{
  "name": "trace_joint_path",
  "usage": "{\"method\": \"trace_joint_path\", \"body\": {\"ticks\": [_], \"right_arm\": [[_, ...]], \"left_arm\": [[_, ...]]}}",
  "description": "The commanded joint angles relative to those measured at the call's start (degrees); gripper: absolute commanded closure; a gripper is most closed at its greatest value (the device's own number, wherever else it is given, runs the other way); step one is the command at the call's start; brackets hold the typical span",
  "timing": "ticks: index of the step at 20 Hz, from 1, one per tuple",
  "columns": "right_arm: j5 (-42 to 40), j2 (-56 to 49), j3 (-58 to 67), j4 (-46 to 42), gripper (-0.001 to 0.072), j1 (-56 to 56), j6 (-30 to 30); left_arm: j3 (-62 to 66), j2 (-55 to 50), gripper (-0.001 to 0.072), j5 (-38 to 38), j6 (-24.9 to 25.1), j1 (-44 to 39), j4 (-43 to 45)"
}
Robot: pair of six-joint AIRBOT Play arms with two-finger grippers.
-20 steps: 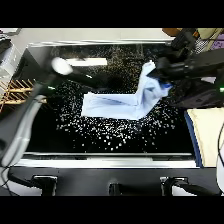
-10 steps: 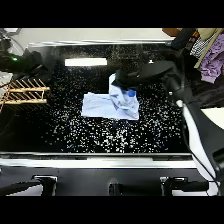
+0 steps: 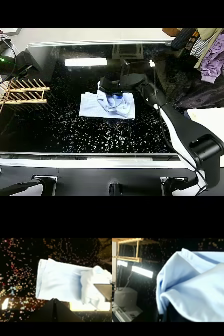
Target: Fold the clothes and pants, and hang the long-sleeved shirts on hangers.
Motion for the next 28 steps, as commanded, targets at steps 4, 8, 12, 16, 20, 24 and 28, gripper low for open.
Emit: {"method": "trace_joint_path", "body": {"ticks": [4,8,12,16,20,24,28], "right_arm": [[7.3,-2.4,0.0,2.2,0.0519,4.5,0.3],[7.8,-2.0,0.0,5.9,0.0212,6.0,1.7],[5.6,1.7,0.0,6.3,0.0176,5.8,0.9],[0.5,8.0,0.0,4.0,0.0073,0.0,-1.4],[-16.4,9.9,0.0,0.9,0.0078,-17.2,-3.5],[-26.5,7.1,-1.7,0.9,0.0100,-30.8,-8.3],[-28.8,-0.6,-3.2,1.7,0.0100,-32.7,-12.6]], "left_arm": [[0.0,0.1,0.0689,-0.2,0.1,0.1,0.2],[0.0,0.0,0.0690,-0.2,-1.1,0.1,0.2],[0.0,0.0,0.0689,-1.2,-1.2,0.1,0.2],[0.0,0.0,0.0689,-1.9,-1.2,0.1,0.2],[0.0,0.0,0.0689,-1.9,-1.1,0.1,0.3],[0.0,0.0,0.0689,-2.1,-0.5,0.1,0.3],[0.0,-0.1,0.0689,-2.1,-0.5,0.1,0.3]]}}
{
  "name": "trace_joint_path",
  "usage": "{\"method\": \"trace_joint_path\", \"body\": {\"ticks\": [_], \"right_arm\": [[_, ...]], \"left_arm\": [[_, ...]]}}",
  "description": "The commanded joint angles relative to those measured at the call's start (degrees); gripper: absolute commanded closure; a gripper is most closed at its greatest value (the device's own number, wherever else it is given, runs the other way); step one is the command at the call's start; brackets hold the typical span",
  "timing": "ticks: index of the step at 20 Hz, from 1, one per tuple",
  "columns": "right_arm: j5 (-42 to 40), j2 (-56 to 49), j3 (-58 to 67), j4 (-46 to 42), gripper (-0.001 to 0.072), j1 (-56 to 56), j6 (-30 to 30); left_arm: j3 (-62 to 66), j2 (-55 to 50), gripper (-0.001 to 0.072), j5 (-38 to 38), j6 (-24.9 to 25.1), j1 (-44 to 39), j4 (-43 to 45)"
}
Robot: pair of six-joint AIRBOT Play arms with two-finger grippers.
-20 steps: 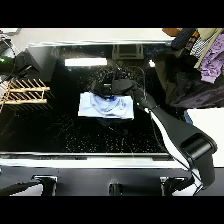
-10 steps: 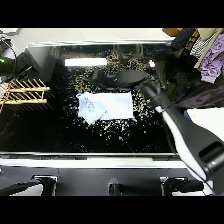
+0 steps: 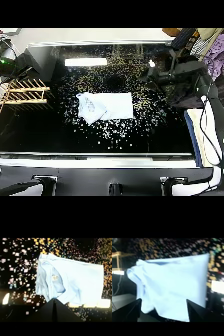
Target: Fold the clothes and pants, and hang the long-sleeved shirts on hangers.
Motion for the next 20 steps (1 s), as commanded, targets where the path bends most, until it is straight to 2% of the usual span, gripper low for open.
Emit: {"method": "trace_joint_path", "body": {"ticks": [1,6,16,17,19,20], "right_arm": [[-5.0,-6.7,-0.8,1.6,0.0100,-2.4,-4.4],[-4.8,-14.8,-0.8,3.7,0.0171,-0.2,-6.8],[1.4,-19.7,-0.8,2.8,0.0181,6.2,-6.3],[1.8,-19.7,-0.8,2.9,0.0290,6.4,-6.3],[1.9,-19.6,-0.8,3.4,0.0559,6.6,-6.4],[2.4,-19.0,-0.7,3.4,0.0660,6.5,-6.8]], "left_arm": [[0.0,-0.1,0.0689,0.0,0.2,0.1,0.0],[0.0,-0.3,0.0689,0.0,0.2,0.1,0.0],[0.0,-0.4,0.0689,0.0,0.2,0.0,0.0],[0.0,-0.4,0.0689,0.0,0.2,0.1,0.0],[0.0,-0.5,0.0689,0.0,0.2,0.1,0.0],[0.0,-0.5,0.0689,0.0,0.2,0.1,0.0]]}}
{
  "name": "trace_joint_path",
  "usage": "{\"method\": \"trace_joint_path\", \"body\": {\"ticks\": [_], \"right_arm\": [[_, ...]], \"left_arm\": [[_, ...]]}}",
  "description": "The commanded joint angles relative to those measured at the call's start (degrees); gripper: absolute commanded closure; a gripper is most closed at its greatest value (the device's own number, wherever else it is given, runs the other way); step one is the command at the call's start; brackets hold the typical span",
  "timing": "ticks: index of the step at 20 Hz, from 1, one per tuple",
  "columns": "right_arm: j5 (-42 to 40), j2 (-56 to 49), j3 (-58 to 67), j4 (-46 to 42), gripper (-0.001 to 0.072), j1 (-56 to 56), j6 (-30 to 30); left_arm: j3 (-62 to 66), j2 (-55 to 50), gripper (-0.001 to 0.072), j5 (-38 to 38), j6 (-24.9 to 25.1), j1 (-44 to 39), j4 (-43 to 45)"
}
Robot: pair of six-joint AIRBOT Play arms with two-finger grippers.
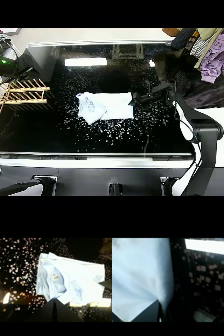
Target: Fold the clothes and pants, and hang the long-sleeved shirts on hangers.
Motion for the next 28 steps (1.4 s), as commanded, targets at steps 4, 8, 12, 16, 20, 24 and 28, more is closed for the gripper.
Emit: {"method": "trace_joint_path", "body": {"ticks": [4,8,12,16,20,24,28], "right_arm": [[3.5,4.0,4.1,-0.3,0.0681,0.3,0.9],[3.3,5.5,14.6,-8.3,0.0681,-0.8,9.2],[1.8,5.5,25.8,-15.3,0.0681,-3.4,16.5],[2.8,6.5,30.4,-16.2,0.0681,-9.8,21.0],[7.0,9.6,30.4,-16.2,0.0681,-16.7,22.3],[10.5,11.8,30.4,-16.2,0.0681,-24.0,23.5],[14.8,13.1,30.4,-16.2,0.0681,-30.3,25.8]], "left_arm": [[0.0,0.0,0.0689,0.0,0.0,0.1,0.0],[0.0,0.0,0.0689,0.0,0.0,0.1,0.0],[0.0,0.0,0.0688,0.0,0.0,0.1,0.0],[0.0,0.0,0.0689,0.0,0.0,0.1,0.0],[0.0,0.0,0.0688,0.0,0.6,0.1,0.0],[0.0,0.0,0.0689,-0.1,0.6,0.1,0.0],[0.0,0.0,0.0689,-3.1,0.6,0.1,0.0]]}}
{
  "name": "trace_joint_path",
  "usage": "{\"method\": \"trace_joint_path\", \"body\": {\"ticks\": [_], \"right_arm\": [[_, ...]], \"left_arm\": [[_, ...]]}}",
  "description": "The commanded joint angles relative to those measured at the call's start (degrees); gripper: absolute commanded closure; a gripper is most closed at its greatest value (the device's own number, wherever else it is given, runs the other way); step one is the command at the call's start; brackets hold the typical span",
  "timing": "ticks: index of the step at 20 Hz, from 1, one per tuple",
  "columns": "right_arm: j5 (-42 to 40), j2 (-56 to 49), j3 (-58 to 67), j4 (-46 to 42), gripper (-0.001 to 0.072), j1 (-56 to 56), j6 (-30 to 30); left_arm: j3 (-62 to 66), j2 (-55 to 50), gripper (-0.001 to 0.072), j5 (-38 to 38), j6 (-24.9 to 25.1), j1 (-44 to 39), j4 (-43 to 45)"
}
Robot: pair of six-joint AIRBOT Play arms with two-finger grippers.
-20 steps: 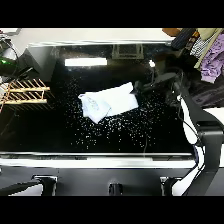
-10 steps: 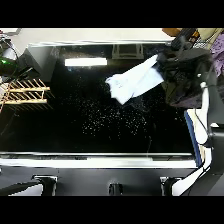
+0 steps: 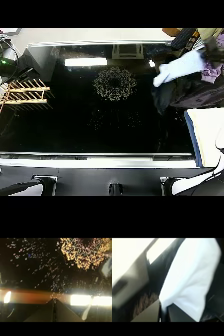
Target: Fold the clothes and pants, and hang the long-sleeved shirts on hangers.
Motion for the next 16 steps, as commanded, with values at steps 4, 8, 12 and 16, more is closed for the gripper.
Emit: {"method": "trace_joint_path", "body": {"ticks": [4,8,12,16], "right_arm": [[6.2,1.3,0.1,-0.1,0.0681,-9.0,4.5],[4.6,1.3,0.1,-0.1,0.0681,-12.4,6.9],[0.2,2.5,0.1,-0.3,0.0681,-14.6,9.6],[-7.0,4.9,0.0,-1.0,0.0681,-16.7,12.8]], "left_arm": [[0.0,0.0,0.0689,-4.3,-0.1,0.0,0.0],[0.0,0.0,0.0689,-4.5,-0.2,0.0,0.0],[0.0,0.0,0.0688,-4.5,-1.2,0.0,0.0],[0.0,0.0,0.0688,-4.5,-1.2,0.0,0.0]]}}
